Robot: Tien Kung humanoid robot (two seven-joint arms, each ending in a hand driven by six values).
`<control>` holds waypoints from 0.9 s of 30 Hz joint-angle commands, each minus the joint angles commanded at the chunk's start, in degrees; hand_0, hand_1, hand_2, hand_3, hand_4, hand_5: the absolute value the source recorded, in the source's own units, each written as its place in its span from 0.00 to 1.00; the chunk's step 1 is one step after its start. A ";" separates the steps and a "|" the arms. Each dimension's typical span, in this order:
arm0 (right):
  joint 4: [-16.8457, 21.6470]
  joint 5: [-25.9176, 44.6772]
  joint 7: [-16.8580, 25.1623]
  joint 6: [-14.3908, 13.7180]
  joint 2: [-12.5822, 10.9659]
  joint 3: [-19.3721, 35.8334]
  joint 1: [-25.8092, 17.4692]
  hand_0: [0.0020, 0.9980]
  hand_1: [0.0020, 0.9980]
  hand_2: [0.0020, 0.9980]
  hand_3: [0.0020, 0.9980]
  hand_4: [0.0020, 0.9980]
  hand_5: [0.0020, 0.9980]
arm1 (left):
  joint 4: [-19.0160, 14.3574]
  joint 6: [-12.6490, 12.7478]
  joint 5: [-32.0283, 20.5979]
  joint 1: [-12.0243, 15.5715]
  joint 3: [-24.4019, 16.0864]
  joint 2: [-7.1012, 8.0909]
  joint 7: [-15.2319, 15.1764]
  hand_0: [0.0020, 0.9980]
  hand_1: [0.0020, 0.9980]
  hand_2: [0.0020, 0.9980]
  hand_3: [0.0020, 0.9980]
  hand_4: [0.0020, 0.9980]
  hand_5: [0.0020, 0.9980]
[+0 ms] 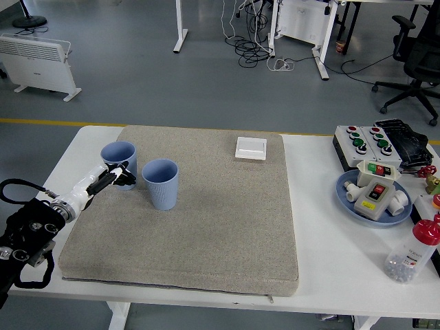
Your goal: Push cup pick cup insert cup
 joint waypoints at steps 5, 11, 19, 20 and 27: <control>0.00 -0.05 0.03 0.00 0.00 0.09 -0.08 0.72 0.65 0.64 0.57 0.12 0.47 | -1.31 -0.08 0.27 0.47 -0.59 0.71 0.30 0.83 0.64 0.56 0.49 0.53 1.00; 0.00 0.01 0.08 -0.02 -0.04 0.22 -0.18 0.72 0.65 0.64 0.57 0.12 0.47 | -6.33 -0.37 1.31 2.67 -2.60 3.69 1.52 0.77 0.63 0.55 0.49 0.53 1.00; 0.00 -0.07 0.11 -0.05 -0.10 0.50 -0.34 0.72 0.65 0.64 0.57 0.12 0.47 | -16.79 -0.01 6.10 7.15 -9.79 8.80 2.75 0.61 0.58 0.52 0.49 0.53 1.00; 0.00 -0.03 0.12 -0.06 -0.13 0.53 -0.35 0.72 0.65 0.64 0.57 0.12 0.47 | -18.62 0.15 7.06 7.72 -11.11 9.68 2.89 0.61 0.58 0.52 0.49 0.53 1.00; 0.00 -0.23 0.13 -0.07 -0.17 0.77 -0.46 0.72 0.65 0.64 0.57 0.12 0.47 | -30.79 1.40 10.74 7.88 -16.36 13.23 1.68 0.56 0.59 0.53 0.50 0.69 0.94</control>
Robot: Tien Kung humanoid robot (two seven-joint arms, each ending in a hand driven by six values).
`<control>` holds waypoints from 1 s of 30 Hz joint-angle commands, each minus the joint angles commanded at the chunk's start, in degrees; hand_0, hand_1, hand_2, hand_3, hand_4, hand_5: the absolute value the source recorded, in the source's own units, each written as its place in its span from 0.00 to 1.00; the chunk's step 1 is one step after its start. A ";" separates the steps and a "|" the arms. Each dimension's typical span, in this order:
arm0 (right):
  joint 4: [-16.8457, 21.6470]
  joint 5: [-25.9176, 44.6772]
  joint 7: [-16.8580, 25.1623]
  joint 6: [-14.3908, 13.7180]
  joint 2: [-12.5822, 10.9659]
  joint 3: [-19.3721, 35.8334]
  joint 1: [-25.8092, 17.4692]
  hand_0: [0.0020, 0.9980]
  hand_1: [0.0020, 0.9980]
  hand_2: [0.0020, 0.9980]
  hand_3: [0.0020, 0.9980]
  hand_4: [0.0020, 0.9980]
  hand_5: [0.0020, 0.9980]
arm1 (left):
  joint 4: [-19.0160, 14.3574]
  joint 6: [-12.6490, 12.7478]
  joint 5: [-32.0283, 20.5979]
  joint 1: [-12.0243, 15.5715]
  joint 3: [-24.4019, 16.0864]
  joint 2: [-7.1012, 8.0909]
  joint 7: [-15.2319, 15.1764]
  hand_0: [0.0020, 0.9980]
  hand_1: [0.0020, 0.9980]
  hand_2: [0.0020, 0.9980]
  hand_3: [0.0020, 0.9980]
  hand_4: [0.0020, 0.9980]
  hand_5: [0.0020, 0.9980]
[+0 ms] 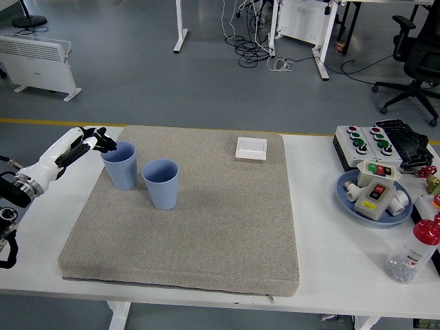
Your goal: Push cup pick cup insert cup
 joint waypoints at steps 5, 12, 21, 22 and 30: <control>0.00 0.10 -0.08 -0.04 0.04 -0.03 -0.18 0.72 0.65 0.64 0.57 0.12 0.47 | -7.94 0.07 5.20 -3.28 2.16 1.31 4.18 0.56 0.59 0.53 0.50 0.69 0.94; 0.00 0.58 -0.13 -0.11 0.22 -0.27 -0.44 0.72 0.65 0.64 0.57 0.12 0.47 | -6.89 -1.87 15.31 -10.71 10.32 -0.82 12.50 1.00 0.97 1.00 0.99 1.00 0.65; 0.00 1.11 -0.13 -0.14 0.22 -0.80 -0.69 0.72 0.65 0.64 0.57 0.12 0.47 | 0.96 -4.47 20.99 -20.01 23.09 -6.10 18.01 1.00 1.00 1.00 1.00 1.00 0.58; 0.00 1.17 -0.14 -0.14 0.20 -0.92 -0.71 0.72 0.65 0.64 0.57 0.12 0.47 | 2.17 -4.68 21.25 -20.77 24.13 -6.92 18.34 1.00 1.00 1.00 1.00 1.00 0.58; 0.00 1.30 -0.20 -0.15 0.10 -1.29 -0.83 0.72 0.65 0.64 0.57 0.12 0.47 | 6.83 -7.32 22.96 -23.34 28.67 -9.70 20.21 1.00 1.00 1.00 1.00 1.00 0.51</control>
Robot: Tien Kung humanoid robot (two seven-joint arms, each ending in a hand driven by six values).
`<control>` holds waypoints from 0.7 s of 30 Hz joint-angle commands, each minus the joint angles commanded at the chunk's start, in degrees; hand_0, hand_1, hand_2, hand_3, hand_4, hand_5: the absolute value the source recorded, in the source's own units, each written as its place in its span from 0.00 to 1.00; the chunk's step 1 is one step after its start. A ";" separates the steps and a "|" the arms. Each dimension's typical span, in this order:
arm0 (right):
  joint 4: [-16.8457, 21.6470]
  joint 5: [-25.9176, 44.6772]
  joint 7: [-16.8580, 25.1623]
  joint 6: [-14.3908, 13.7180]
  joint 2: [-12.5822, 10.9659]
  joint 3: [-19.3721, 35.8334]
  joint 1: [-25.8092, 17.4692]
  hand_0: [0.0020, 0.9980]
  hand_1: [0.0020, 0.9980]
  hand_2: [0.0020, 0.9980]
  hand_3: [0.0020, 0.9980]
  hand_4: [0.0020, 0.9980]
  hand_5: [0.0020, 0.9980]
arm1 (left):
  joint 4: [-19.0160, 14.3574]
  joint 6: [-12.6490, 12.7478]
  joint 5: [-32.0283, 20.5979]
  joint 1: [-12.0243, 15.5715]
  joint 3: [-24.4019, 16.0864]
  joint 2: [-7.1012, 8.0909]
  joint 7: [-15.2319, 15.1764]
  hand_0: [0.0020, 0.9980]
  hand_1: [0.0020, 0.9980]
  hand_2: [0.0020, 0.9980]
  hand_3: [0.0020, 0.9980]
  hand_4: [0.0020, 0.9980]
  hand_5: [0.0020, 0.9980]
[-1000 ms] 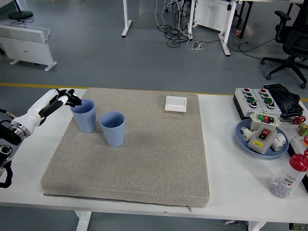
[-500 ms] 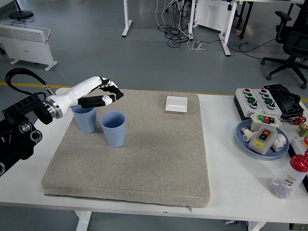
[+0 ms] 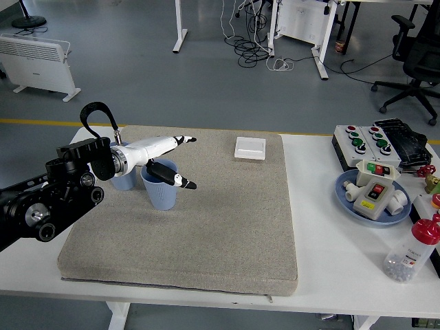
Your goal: Push cup pick cup insert cup
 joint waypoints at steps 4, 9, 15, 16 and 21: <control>0.00 -0.01 0.02 0.01 -0.09 -0.07 0.12 0.72 0.65 0.64 0.57 0.12 0.47 | 2.28 -0.93 2.35 -1.15 2.25 -0.95 1.19 1.00 1.00 1.00 1.00 1.00 0.51; 0.00 -0.12 0.01 0.02 -0.11 -0.04 0.32 0.72 0.65 0.64 0.57 0.12 0.47 | 5.19 -2.03 4.88 -2.48 3.73 -2.03 2.56 1.00 1.00 1.00 1.00 1.00 0.33; 0.00 -0.12 -0.01 0.03 -0.15 -0.04 0.48 0.72 0.65 0.64 0.57 0.12 0.47 | 6.60 -2.03 5.50 -3.04 4.85 -2.19 2.34 0.95 0.94 1.00 1.00 0.93 0.24; 0.00 -0.15 -0.02 0.03 -0.15 0.00 0.49 0.72 0.65 0.64 0.57 0.12 0.47 | 6.80 -2.08 5.78 -3.14 5.11 -2.21 2.25 0.95 0.94 1.00 1.00 0.93 0.24; 0.00 -0.17 -0.03 0.03 -0.13 0.04 0.48 0.72 0.65 0.64 0.57 0.12 0.47 | 6.91 -3.01 6.16 -3.35 5.36 -2.10 2.80 0.83 0.86 1.00 0.93 0.86 0.16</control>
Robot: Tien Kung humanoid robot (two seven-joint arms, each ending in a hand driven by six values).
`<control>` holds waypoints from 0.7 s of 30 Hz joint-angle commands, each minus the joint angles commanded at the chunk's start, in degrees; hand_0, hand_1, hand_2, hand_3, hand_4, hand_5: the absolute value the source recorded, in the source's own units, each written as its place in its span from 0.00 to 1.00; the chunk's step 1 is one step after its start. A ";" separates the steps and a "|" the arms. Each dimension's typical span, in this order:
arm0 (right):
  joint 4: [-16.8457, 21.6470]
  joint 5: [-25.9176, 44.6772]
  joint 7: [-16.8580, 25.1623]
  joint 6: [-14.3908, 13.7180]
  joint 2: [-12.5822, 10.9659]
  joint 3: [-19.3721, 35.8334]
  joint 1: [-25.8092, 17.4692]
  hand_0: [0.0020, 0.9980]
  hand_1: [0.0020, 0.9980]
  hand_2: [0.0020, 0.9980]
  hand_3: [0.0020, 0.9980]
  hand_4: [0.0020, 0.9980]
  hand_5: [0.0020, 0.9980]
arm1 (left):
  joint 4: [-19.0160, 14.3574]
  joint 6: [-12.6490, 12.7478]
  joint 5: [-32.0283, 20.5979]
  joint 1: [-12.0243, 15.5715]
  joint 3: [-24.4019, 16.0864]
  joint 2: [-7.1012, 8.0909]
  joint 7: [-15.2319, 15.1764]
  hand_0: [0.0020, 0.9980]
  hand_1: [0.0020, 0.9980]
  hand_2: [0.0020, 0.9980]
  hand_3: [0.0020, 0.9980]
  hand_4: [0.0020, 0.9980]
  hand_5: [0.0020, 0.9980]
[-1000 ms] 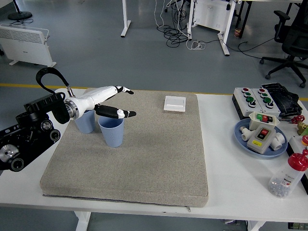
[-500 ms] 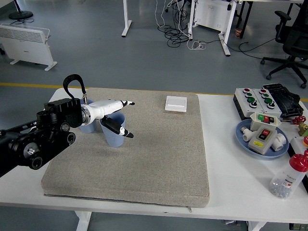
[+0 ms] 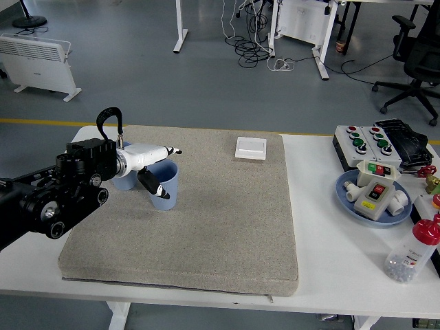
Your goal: Push cup pick cup insert cup
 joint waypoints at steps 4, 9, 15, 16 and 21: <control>0.00 0.01 0.04 -0.01 -0.02 0.07 -0.03 0.72 0.65 0.64 0.57 0.12 0.47 | -0.43 -0.19 -0.81 -0.02 0.37 0.26 -0.42 0.71 0.81 0.97 0.82 0.78 0.08; 0.00 -0.11 0.03 -0.01 -0.04 0.10 0.09 0.72 0.65 0.64 0.57 0.12 0.47 | 0.43 0.20 -0.23 -0.13 0.79 0.22 -1.43 0.59 0.72 0.90 0.73 0.66 0.01; 0.00 -0.04 0.05 -0.03 -0.02 0.16 0.06 0.72 0.65 0.64 0.57 0.12 0.47 | 0.20 0.59 -0.22 -0.09 0.69 0.58 -2.18 0.50 0.62 0.76 0.59 0.59 0.00; 0.00 -0.05 0.05 -0.03 -0.01 0.18 0.05 0.72 0.65 0.64 0.57 0.12 0.47 | 0.01 0.62 -0.25 -0.03 0.62 0.68 -2.30 0.50 0.62 0.76 0.59 0.59 0.00; 0.00 0.05 0.08 -0.06 0.02 0.26 0.05 0.72 0.65 0.64 0.57 0.12 0.47 | -3.42 0.46 -0.59 0.88 -1.19 2.41 -2.28 0.51 0.55 0.56 0.52 0.47 0.00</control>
